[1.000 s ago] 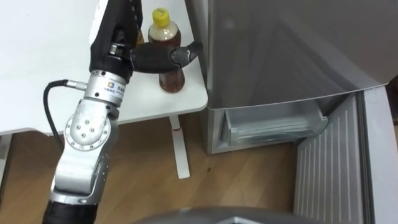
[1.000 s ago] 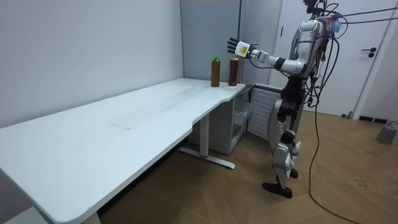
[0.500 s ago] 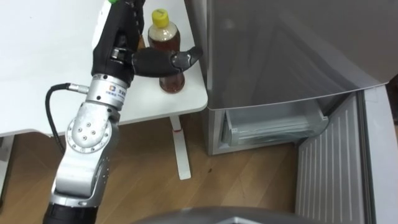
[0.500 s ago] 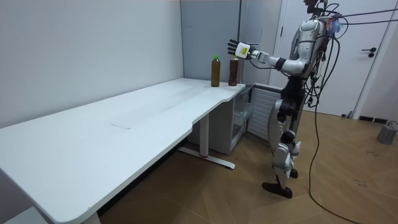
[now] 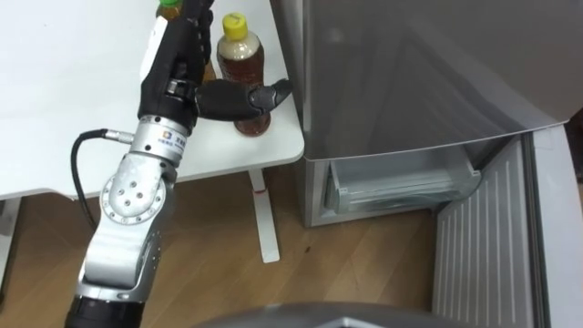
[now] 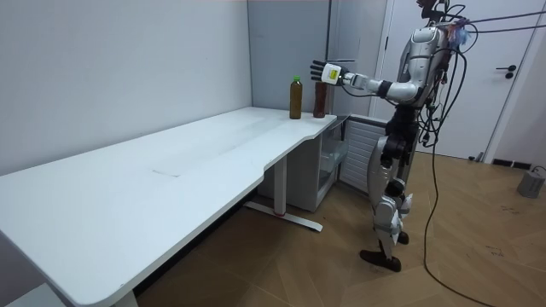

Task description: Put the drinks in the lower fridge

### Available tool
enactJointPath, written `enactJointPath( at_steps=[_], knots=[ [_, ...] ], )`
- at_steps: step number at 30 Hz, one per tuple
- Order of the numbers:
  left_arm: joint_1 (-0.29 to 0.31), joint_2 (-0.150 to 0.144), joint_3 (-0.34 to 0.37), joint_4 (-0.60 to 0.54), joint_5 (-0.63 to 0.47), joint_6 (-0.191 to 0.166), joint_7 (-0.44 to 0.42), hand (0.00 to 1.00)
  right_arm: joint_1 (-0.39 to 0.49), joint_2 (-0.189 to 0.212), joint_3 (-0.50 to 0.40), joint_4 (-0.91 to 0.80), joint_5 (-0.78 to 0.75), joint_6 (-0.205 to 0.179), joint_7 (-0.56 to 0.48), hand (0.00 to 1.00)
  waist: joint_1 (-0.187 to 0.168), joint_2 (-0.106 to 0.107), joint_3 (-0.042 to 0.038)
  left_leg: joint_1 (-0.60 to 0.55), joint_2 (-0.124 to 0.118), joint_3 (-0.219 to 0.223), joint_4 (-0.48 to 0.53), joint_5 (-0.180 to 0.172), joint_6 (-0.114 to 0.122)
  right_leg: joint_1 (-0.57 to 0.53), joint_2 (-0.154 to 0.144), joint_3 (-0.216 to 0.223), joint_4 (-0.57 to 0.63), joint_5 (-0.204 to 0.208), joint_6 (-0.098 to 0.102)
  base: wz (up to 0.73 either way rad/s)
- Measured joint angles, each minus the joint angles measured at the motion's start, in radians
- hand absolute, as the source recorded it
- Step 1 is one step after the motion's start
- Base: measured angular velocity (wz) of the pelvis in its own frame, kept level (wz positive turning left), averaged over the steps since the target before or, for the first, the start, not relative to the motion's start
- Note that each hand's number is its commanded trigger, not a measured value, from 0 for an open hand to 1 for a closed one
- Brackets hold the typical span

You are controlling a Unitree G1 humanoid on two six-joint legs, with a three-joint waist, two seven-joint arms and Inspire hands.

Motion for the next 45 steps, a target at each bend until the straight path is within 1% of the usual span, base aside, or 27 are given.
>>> enactJointPath(
  at_steps=[7,11,15,19,21,23,31,35,39,43,45],
  knots=[
    [0.0,0.0,-0.001,0.03,0.001,0.001,-0.007,0.0,0.0,0.0,-0.002,-0.001,0.0,0.004,0.009,0.0,-0.002,0.0,-0.0002,0.0,0.0,0.0,0.004,0.0,0.0,-0.001,0.0,0.0,-0.002,0.0,0.0,0.0],
    [0.0,0.0,0.0,0.044,0.0,0.018,-0.019,0.0,0.0,-0.001,-0.002,-0.002,-0.001,0.005,0.015,0.0,-0.002,0.001,-0.0004,-0.002,0.0,-0.001,0.004,0.0,0.0,-0.001,0.0,0.0,-0.002,0.0,0.0,0.0],
    [-0.001,0.0,0.0,0.051,-0.007,0.022,-0.022,0.0,0.0,0.0,-0.002,-0.004,-0.001,0.007,0.023,0.0,-0.004,0.001,-0.0007,-0.001,0.0,-0.001,0.004,0.0,0.0,-0.001,0.0,-0.001,-0.001,0.0,0.0,0.0],
    [-0.001,0.0,0.001,0.109,-0.012,0.024,-0.036,0.0,-0.001,0.0,-0.003,-0.006,-0.027,0.02,0.03,0.0,-0.004,0.002,-0.0008,0.0,0.0,-0.001,0.005,0.0,0.0,-0.001,0.0,-0.001,0.0,0.0,0.0,0.0],
    [-0.001,-0.001,0.001,0.148,-0.012,0.034,-0.04,0.0,0.0,0.0,-0.004,-0.008,-0.054,0.027,0.032,0.0,-0.005,0.002,-0.001,-0.004,0.0,-0.002,0.005,0.0,0.0,-0.003,0.0,-0.002,0.0,0.0,0.0,0.0],
    [-0.001,-0.001,0.001,0.163,-0.012,0.04,-0.042,0.0,0.0,0.0,-0.004,-0.012,-0.072,0.028,0.032,0.0,-0.005,0.003,-0.0025,-0.013,0.0,-0.002,0.006,0.0,0.0,-0.016,0.0,-0.002,0.004,0.0,0.0,0.0],
    [-0.006,-0.001,0.003,0.175,-0.017,0.043,-0.035,0.0,-0.002,0.0,-0.004,-0.04,-0.087,0.031,0.018,0.0,-0.003,0.007,-0.0042,-0.011,0.001,0.001,0.008,0.0,0.0,-0.018,0.0,0.0,0.013,0.0,0.0,0.0],
    [-0.009,-0.001,0.014,0.175,-0.048,0.046,-0.033,0.0,-0.001,0.001,-0.004,-0.043,-0.087,0.048,0.007,0.0,-0.003,0.009,-0.0032,-0.002,0.003,0.007,0.007,0.0,0.0,-0.016,0.0,0.005,0.015,0.0,0.0,-0.03],
    [-0.011,-0.001,0.04,0.175,-0.049,0.06,-0.031,0.0,0.0,0.001,-0.004,-0.043,-0.088,0.049,0.008,0.0,-0.003,0.01,-0.0026,0.006,0.006,0.022,0.0,0.0,0.0,-0.014,0.003,0.02,0.017,0.0,-0.001,-0.1],
    [-0.012,-0.001,0.045,0.175,-0.05,0.068,-0.019,0.0,0.004,0.001,-0.005,-0.045,-0.088,0.051,0.007,0.0,-0.002,0.008,-0.0013,0.006,0.009,0.028,0.0,0.0,0.0,-0.017,0.006,0.027,0.019,0.002,-0.004,-0.06],
    [-0.025,-0.001,0.047,0.174,-0.05,0.076,-0.019,0.0,0.021,0.001,-0.005,-0.064,-0.088,0.056,0.007,0.0,-0.001,0.008,-0.0012,0.007,0.009,0.028,-0.001,0.0,0.0,-0.021,0.006,0.027,0.018,0.002,-0.004,0.0]
  ],
)
